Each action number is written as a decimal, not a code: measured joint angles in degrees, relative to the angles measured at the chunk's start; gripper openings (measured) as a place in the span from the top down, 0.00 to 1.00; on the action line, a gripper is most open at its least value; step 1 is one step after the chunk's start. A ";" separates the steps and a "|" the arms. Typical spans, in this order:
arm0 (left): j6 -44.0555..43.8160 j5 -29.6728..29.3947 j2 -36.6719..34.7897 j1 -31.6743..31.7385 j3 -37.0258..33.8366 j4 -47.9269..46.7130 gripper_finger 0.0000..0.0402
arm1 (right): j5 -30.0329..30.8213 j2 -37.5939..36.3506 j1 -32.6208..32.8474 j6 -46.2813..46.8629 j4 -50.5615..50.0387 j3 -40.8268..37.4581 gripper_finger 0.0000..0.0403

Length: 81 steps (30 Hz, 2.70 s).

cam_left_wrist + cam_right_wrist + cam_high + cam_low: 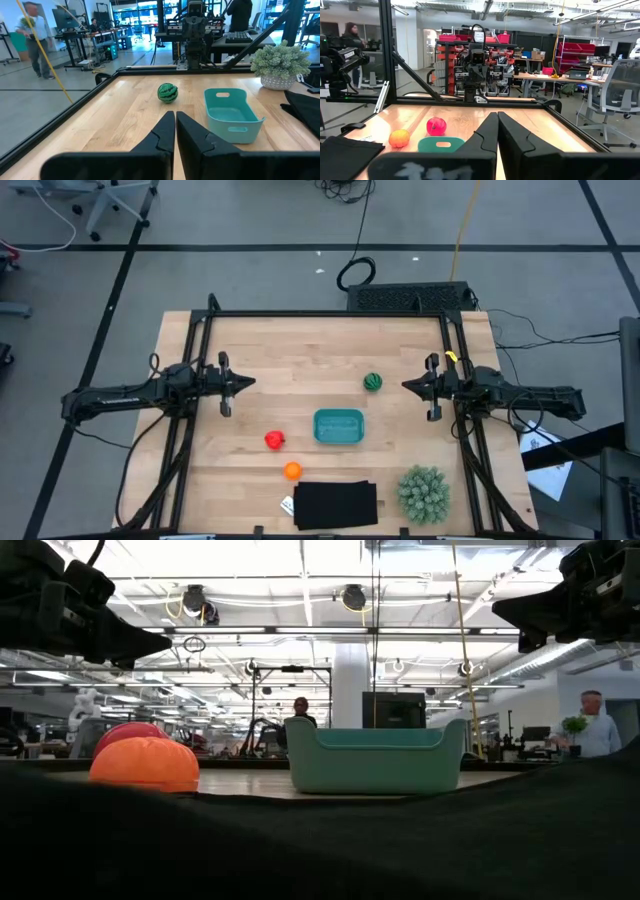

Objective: Pick and placing Produce into tupperware

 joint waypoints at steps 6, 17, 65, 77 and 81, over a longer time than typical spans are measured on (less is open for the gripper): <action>0.00 0.00 0.00 -0.01 -0.02 0.01 0.95 | -0.02 0.01 -0.01 -0.01 -0.02 0.01 1.00; 0.00 -0.01 0.00 -0.02 0.00 0.01 0.95 | -0.02 -0.01 0.00 -0.01 0.20 0.01 1.00; -3.03 2.97 2.01 -0.31 3.83 8.39 0.95 | 0.00 -0.01 -0.01 -1.50 0.11 -0.01 1.00; 0.31 1.40 15.44 -3.65 22.25 -4.42 0.95 | 0.00 0.00 -0.01 -1.54 0.08 0.01 1.00; 0.27 1.41 20.51 -4.69 27.57 -6.30 0.95 | 0.01 0.00 -0.01 -4.06 -0.29 0.00 1.00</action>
